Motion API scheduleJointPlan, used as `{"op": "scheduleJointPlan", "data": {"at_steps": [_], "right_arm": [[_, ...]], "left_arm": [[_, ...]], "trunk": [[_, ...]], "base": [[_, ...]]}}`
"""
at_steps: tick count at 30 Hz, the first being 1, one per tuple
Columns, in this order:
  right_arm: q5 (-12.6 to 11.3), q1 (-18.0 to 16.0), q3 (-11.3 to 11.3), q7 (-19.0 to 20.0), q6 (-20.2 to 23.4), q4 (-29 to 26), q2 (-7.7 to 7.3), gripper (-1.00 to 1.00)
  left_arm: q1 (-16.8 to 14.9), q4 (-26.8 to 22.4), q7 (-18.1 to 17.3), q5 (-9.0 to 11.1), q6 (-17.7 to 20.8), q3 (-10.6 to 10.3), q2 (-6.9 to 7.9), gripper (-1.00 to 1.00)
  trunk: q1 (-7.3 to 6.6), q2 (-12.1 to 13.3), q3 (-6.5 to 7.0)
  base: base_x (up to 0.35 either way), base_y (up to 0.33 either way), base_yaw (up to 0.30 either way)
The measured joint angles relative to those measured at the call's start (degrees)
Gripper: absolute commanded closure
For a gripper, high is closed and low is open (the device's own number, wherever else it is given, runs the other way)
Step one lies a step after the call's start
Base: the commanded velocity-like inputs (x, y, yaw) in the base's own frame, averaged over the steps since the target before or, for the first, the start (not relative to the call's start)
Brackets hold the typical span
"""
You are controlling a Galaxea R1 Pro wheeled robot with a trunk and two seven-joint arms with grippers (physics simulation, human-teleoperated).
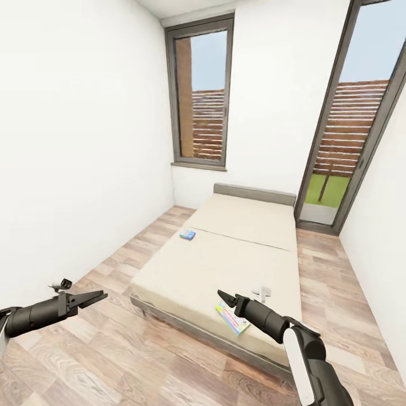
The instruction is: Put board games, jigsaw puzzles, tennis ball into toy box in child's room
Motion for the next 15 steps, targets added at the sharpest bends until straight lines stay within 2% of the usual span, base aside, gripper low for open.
{"op": "scheduleJointPlan", "data": {"at_steps": [8,15], "right_arm": [[0.1,0.0,0.0,0.0,-0.3,0.0,-0.02,-1.0],[0.1,0.0,0.0,-0.1,-2.1,0.0,-0.06,-1.0]], "left_arm": [[0.0,0.0,0.0,0.0,0.0,0.0,0.0,-1.0],[0.0,0.0,0.0,0.0,0.0,0.0,0.0,-1.0]], "trunk": [[0.0,0.0,0.0],[0.0,0.0,0.0]], "base": [[0.155,0.202,-0.002],[0.165,0.096,0.0]]}}
